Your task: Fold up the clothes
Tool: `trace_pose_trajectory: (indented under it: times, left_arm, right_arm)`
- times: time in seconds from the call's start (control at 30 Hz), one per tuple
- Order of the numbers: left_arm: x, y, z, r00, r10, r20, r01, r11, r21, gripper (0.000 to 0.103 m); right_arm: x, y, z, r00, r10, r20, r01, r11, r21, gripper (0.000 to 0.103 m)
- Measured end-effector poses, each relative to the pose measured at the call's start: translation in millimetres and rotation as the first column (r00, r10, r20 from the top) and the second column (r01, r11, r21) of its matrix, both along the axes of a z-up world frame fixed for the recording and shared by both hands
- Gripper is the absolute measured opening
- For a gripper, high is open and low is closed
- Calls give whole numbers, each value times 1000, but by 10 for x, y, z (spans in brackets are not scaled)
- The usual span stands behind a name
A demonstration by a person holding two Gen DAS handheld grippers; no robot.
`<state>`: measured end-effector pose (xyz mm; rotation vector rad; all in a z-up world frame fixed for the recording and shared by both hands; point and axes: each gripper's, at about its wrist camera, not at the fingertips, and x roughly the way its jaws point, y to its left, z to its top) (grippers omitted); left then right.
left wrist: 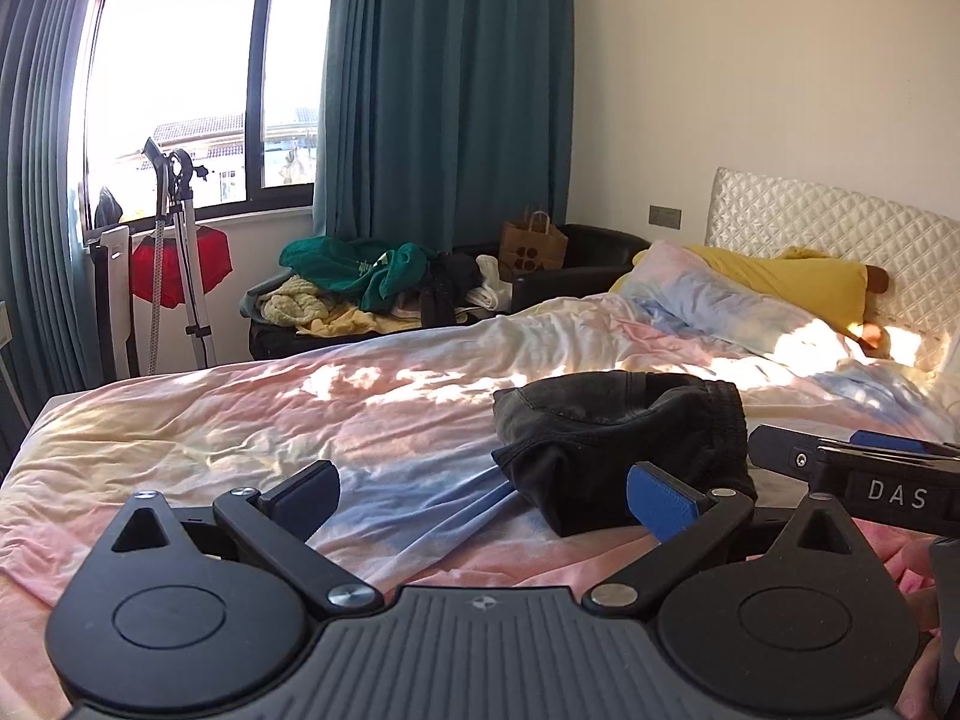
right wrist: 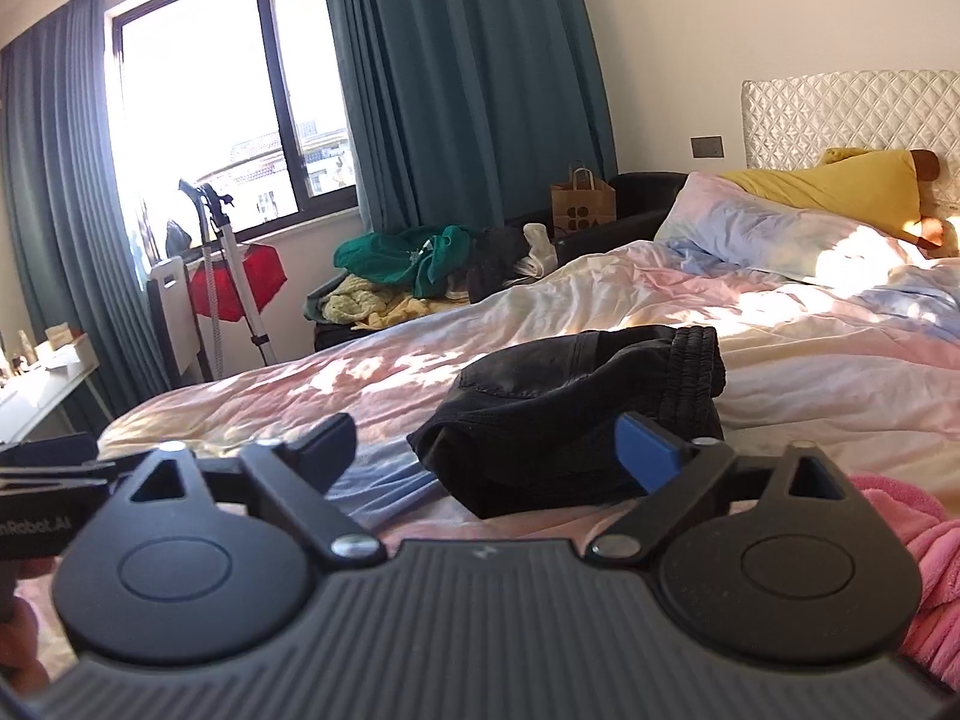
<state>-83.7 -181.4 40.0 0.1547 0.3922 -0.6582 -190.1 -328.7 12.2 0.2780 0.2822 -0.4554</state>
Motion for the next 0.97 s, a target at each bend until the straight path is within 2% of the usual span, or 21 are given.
trace_pose_trajectory:
  times: [0.37, 0.6, 0.97]
  left_arm:
    - [301, -219, -459, 997, -9, -73, 13, 999, 51, 103]
    - [385, -252, -514, 998, 11, -70, -7, 998, 60, 103]
    - [397, -263, -541, 997, 15, -75, -10, 998, 66, 103]
  right_arm:
    - [218, 8, -313, 996, -52, -71, 49, 998, -39, 97]
    - [293, 116, -363, 991, -78, -104, 66, 992, -111, 97]
    - [291, 69, -374, 990, -93, -109, 83, 992, -92, 97]
